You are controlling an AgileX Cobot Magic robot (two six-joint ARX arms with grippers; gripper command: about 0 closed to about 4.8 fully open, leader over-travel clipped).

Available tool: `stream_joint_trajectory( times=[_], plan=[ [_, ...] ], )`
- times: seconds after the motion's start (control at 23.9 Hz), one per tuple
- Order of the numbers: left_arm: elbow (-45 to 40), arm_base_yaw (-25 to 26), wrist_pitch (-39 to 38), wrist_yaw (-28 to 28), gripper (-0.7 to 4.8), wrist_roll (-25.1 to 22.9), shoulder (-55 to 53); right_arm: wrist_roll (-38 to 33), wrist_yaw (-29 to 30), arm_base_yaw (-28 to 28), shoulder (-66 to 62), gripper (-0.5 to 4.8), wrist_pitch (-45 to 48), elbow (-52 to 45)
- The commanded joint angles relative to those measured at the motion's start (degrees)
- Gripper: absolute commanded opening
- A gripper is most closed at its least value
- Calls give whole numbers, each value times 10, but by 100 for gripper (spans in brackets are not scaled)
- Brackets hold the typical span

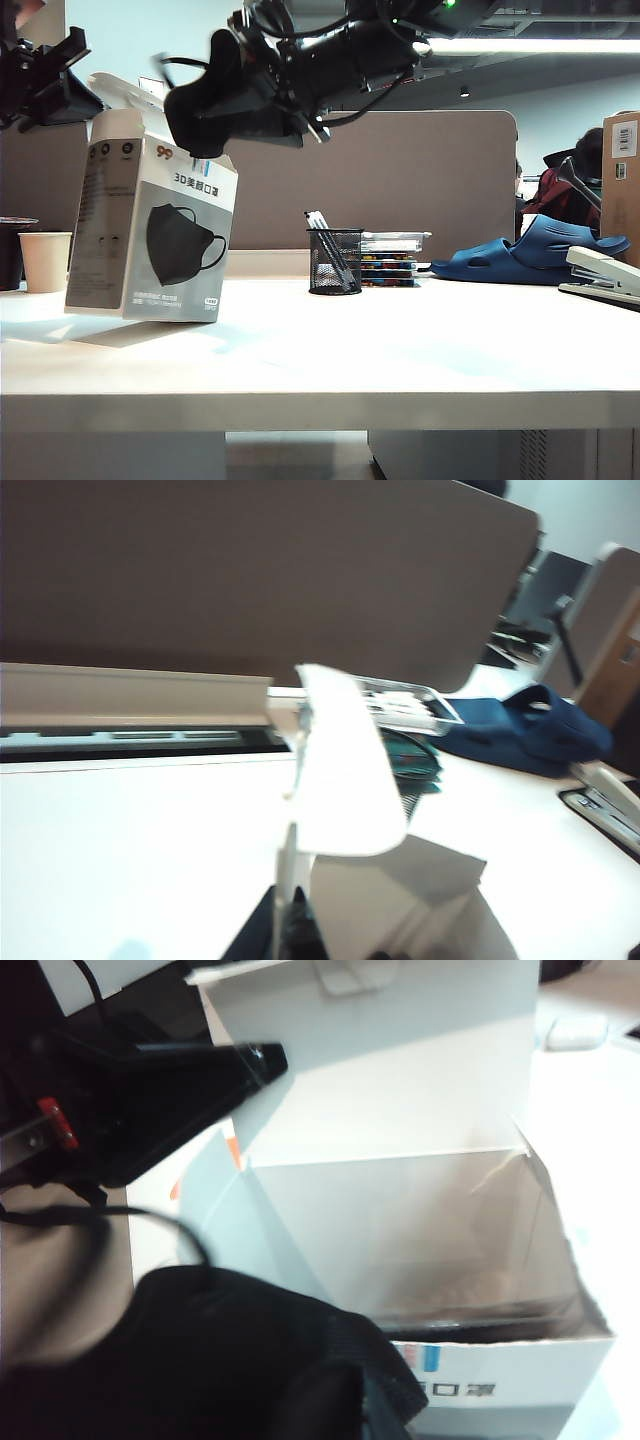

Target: Put the mask into the mask box.

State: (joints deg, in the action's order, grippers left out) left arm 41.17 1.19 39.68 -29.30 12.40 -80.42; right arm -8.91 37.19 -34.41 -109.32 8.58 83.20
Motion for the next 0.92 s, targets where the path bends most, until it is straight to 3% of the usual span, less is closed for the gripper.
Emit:
stream_joint_trajectory(
  times=[0.04, 0.17, 0.29, 0.46, 0.92],
  plan=[
    [2, -3, 11, -8, -6, 3, 2, 2, -3, -1, 2, 181, 3, 2],
    [2, -4, 11, -48, -6, 2, 2, 2, -28, -3, 2, 164, 12, 2],
    [2, -4, 11, -106, -6, 2, 2, 2, -52, -10, 2, 37, 38, 2],
    [2, -4, 11, -149, -6, 2, 2, 1, -67, -15, 1, 40, 57, 2],
    [2, -4, 11, -104, -6, 1, 1, 2, -71, -23, 1, 69, -67, 2]
  ],
)
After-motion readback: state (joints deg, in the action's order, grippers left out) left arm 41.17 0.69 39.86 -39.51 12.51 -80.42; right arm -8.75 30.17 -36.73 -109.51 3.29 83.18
